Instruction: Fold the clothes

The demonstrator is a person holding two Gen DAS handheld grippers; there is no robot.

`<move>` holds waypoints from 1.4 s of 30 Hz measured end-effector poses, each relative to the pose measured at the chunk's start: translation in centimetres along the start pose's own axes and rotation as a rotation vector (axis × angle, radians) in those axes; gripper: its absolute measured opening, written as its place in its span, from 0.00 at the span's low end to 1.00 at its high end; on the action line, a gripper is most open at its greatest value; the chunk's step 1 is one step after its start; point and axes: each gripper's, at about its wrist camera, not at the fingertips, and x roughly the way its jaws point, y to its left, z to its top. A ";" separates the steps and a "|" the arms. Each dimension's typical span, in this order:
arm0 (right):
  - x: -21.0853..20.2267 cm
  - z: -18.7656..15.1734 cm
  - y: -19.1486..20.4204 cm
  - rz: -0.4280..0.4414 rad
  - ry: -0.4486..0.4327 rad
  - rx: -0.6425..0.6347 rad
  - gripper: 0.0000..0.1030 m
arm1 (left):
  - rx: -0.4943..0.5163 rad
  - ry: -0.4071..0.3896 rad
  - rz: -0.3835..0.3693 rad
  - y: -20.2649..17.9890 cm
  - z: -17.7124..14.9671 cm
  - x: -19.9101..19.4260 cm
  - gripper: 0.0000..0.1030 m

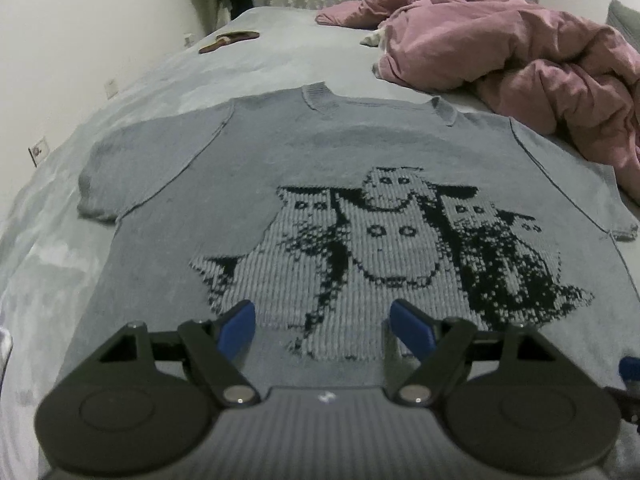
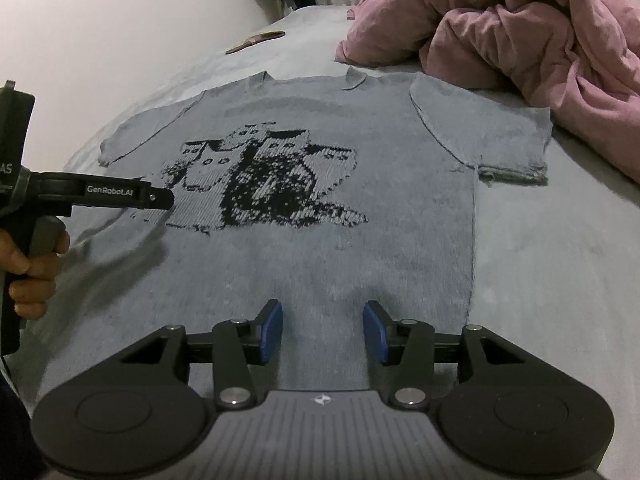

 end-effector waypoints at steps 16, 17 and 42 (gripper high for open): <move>3.3 4.2 -1.3 0.029 0.012 0.052 0.50 | 0.082 0.036 0.023 -0.9 0.7 1.7 0.84; 3.6 4.5 -1.3 0.027 0.010 0.053 0.50 | 0.083 0.037 0.021 -0.9 0.7 1.7 0.84; 8.9 10.4 -2.4 0.008 -0.010 0.037 0.54 | 0.055 0.026 0.016 0.2 1.6 2.2 0.86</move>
